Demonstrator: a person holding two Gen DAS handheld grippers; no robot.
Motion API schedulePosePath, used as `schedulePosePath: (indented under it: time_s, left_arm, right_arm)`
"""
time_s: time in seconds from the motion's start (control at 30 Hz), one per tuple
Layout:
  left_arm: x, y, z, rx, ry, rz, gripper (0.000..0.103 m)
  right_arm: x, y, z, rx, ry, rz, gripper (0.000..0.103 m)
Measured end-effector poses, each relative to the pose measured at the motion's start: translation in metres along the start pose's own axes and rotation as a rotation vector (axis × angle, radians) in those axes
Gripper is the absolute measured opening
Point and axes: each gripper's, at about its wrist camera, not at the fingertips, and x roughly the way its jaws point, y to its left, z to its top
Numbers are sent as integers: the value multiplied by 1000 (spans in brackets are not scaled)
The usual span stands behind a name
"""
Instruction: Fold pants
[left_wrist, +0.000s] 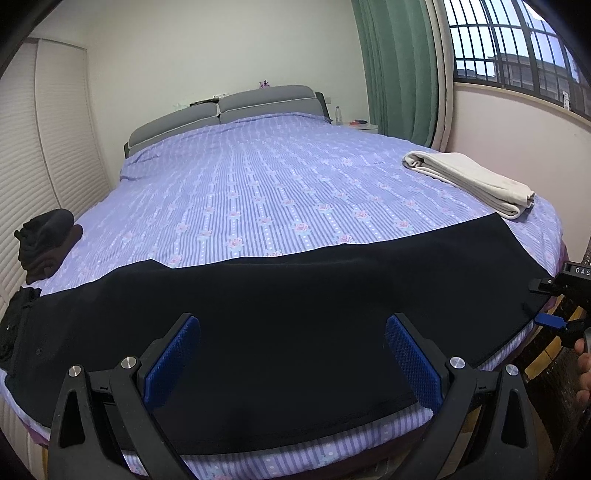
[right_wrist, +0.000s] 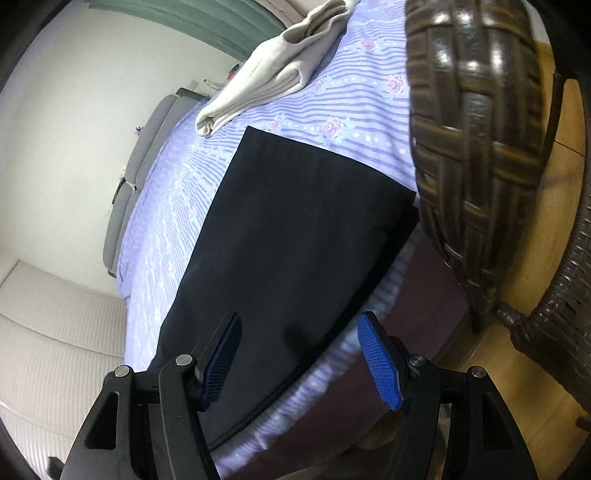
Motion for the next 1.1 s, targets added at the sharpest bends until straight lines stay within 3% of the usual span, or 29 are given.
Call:
schedulePosePath:
  time_s: [0.2, 0.37, 0.57, 0.73, 0.8, 0.9, 1.1]
  left_arm:
    - [1, 0, 0, 0, -1, -1, 103]
    - [2, 0, 1, -3, 1, -2, 103]
    - [4, 0, 1, 0, 1, 0, 103]
    - [5, -2, 2, -5, 2, 1, 103]
    - [4, -4, 3, 0, -4, 2, 103]
    - [6, -4, 3, 7, -4, 22, 103]
    - [29, -3, -2, -24, 80, 22, 103]
  right_arm:
    - [4, 0, 5, 11, -19, 9, 56]
    - [13, -19, 2, 106, 15, -46, 54]
    - [-7, -3, 7, 29, -107, 2, 49]
    - [7, -10, 17, 90, -68, 5, 48]
    - [9, -11, 18, 79, -81, -5, 43]
    - [6, 2, 17, -12, -98, 6, 16]
    - [6, 30, 22, -160, -101, -37, 8]
